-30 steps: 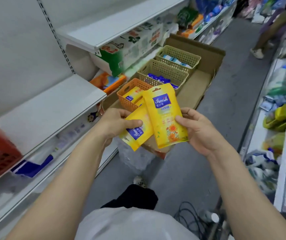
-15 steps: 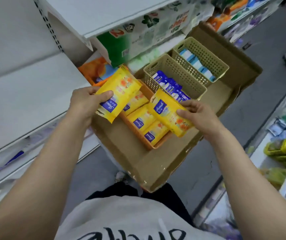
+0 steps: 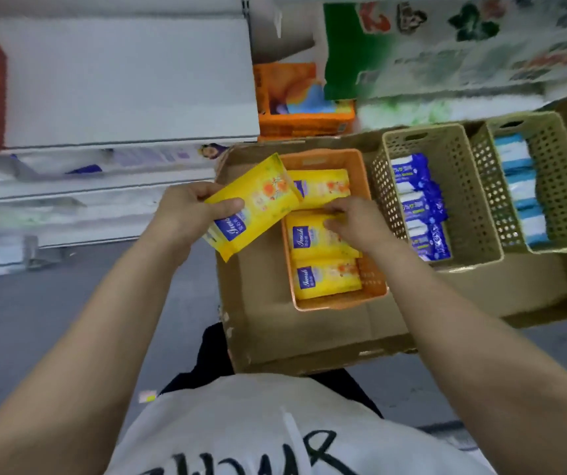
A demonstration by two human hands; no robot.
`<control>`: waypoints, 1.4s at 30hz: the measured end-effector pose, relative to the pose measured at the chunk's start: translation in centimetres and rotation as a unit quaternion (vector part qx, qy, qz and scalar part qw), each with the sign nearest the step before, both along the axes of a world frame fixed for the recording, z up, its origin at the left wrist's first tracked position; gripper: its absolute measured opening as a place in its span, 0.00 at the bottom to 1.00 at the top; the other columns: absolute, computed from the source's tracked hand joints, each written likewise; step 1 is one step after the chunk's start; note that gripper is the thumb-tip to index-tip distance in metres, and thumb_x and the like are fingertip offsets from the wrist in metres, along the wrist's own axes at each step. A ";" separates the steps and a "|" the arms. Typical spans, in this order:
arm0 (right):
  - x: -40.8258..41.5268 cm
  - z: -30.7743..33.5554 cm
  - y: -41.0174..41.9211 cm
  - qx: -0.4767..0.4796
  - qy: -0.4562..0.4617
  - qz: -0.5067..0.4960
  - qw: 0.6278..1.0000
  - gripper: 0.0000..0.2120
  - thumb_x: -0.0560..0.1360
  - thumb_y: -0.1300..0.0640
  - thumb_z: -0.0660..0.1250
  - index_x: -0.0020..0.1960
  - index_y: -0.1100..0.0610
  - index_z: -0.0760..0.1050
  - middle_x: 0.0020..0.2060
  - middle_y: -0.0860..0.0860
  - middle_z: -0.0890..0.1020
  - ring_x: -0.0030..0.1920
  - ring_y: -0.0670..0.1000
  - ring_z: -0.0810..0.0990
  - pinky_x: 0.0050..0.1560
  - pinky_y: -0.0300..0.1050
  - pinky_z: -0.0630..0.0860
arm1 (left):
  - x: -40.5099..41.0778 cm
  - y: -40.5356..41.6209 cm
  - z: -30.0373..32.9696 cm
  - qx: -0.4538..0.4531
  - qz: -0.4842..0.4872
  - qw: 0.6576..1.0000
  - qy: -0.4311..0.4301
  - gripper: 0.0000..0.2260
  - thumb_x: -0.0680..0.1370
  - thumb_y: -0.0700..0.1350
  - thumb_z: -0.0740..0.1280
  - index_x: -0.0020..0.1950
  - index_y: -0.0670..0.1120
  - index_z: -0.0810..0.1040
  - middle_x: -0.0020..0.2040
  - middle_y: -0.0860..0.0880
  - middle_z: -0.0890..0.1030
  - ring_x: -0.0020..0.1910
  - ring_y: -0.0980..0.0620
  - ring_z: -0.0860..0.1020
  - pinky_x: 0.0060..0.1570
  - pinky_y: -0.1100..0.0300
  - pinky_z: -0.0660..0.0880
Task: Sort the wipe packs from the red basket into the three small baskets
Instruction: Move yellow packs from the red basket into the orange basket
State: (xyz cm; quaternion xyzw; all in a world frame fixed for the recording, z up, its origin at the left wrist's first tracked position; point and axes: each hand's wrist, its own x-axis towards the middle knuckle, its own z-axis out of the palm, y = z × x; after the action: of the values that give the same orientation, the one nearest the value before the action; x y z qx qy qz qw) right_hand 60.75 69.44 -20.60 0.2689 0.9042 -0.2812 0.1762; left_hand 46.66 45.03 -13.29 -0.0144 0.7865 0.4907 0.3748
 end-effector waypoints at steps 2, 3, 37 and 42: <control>0.2 -0.7 -0.1 0.006 0.045 0.015 0.999 0.20 0.74 0.50 0.73 0.65 0.50 0.78 0.63 0.53 0.79 0.66 0.57 0.72 0.67 0.50 0.68 | 1.5 -0.5 -0.6 -0.009 0.027 1.000 -0.003 0.14 0.71 0.42 0.76 0.56 0.43 0.82 0.43 0.49 0.84 0.30 0.60 0.81 0.30 0.68 0.76; 0.4 -1.0 -0.1 0.005 0.054 0.034 0.998 0.22 0.73 0.47 0.73 0.65 0.48 0.77 0.64 0.52 0.78 0.67 0.56 0.70 0.67 0.50 0.67 | 2.2 -0.6 -0.8 -0.012 0.041 0.999 -0.002 0.14 0.71 0.42 0.76 0.56 0.43 0.81 0.42 0.50 0.83 0.29 0.61 0.81 0.29 0.69 0.75; 5.5 1.7 2.3 -0.047 -0.065 0.115 0.990 0.16 0.73 0.50 0.74 0.59 0.52 0.80 0.59 0.51 0.81 0.57 0.52 0.79 0.53 0.45 0.76 | 10.3 4.4 -7.4 -0.072 0.059 0.996 -0.008 0.17 0.76 0.52 0.72 0.62 0.47 0.77 0.57 0.47 0.81 0.56 0.46 0.79 0.59 0.43 0.77; 5.8 0.4 -0.6 -0.047 -0.011 0.126 0.991 0.17 0.74 0.49 0.73 0.61 0.52 0.80 0.59 0.50 0.81 0.61 0.54 0.77 0.60 0.50 0.75 | 11.3 5.1 -7.7 -0.015 0.070 0.996 -0.048 0.14 0.78 0.50 0.70 0.61 0.48 0.76 0.56 0.47 0.81 0.54 0.47 0.82 0.55 0.47 0.80</control>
State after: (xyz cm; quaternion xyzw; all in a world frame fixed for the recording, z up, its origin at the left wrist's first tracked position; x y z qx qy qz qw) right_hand 66.53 68.82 -20.17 0.1470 0.9147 -0.2959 0.2325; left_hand 57.92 50.15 -20.96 -0.0986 0.7721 0.5028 0.3760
